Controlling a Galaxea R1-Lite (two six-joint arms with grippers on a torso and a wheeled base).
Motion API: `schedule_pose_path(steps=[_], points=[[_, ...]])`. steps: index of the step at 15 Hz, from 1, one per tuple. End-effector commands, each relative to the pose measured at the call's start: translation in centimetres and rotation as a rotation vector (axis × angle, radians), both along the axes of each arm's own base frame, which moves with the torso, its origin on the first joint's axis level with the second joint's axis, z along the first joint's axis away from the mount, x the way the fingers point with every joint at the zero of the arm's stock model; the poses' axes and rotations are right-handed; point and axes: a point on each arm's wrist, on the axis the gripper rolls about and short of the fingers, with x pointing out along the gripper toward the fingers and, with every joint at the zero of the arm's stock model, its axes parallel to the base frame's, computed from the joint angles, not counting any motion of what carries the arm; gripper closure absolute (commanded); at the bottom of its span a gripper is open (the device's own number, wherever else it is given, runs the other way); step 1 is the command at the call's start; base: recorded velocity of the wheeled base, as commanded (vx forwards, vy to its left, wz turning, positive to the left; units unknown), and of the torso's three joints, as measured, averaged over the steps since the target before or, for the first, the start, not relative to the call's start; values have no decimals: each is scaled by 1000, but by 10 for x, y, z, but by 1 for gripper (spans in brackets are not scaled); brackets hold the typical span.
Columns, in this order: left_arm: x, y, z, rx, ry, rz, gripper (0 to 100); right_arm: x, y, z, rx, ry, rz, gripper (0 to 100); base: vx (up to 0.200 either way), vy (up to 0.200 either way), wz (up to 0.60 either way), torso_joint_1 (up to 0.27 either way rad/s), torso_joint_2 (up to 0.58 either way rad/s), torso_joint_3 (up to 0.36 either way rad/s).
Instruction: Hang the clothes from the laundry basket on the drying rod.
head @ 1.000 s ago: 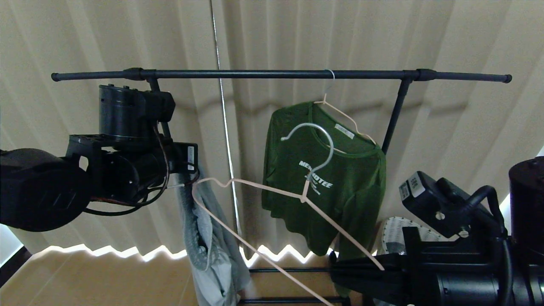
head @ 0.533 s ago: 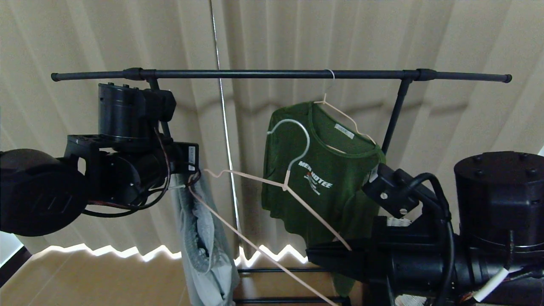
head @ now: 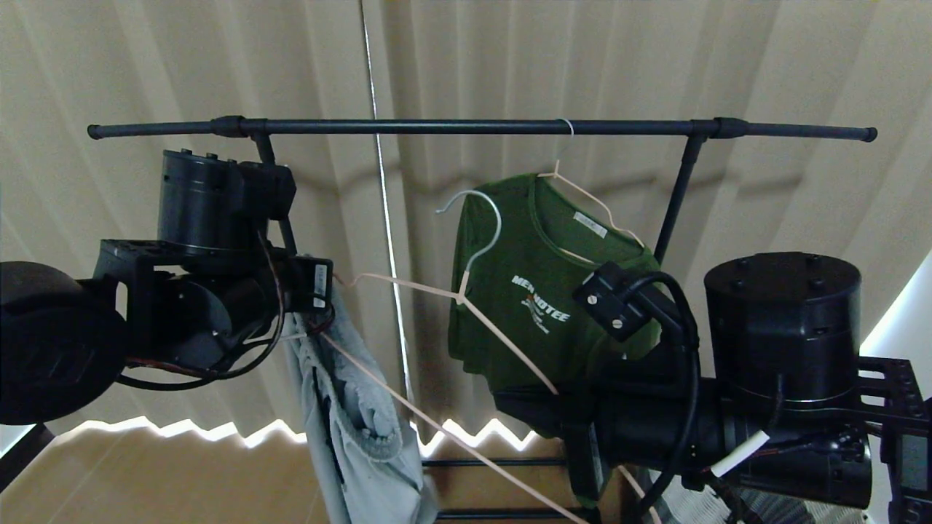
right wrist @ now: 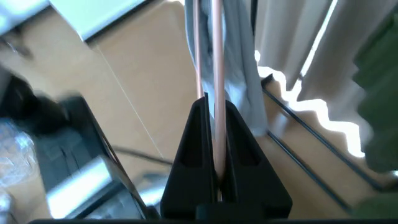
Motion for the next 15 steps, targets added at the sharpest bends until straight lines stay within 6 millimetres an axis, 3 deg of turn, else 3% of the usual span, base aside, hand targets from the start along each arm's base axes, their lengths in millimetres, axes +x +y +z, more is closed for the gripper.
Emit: schedule_pose_path(steps=[1,6,10,15], points=[[-9,-3,7,-11,-16,-25,100,2,8,-5,-9,16,1,100,0,0,0,0,0,0],[-28,-17,18,-35,-25,-98,100,8,18,-12,-9,14,-4,100,0,0,0,0,0,0],[-52,-28,39,-102,-31,-162,100,12,24,-14,-10,21,-8,100,0,0,0,0,0,0],[-80,-53,51,-149,-27,-307,100,20,32,-14,-6,17,-16,100,0,0,0,0,0,0]])
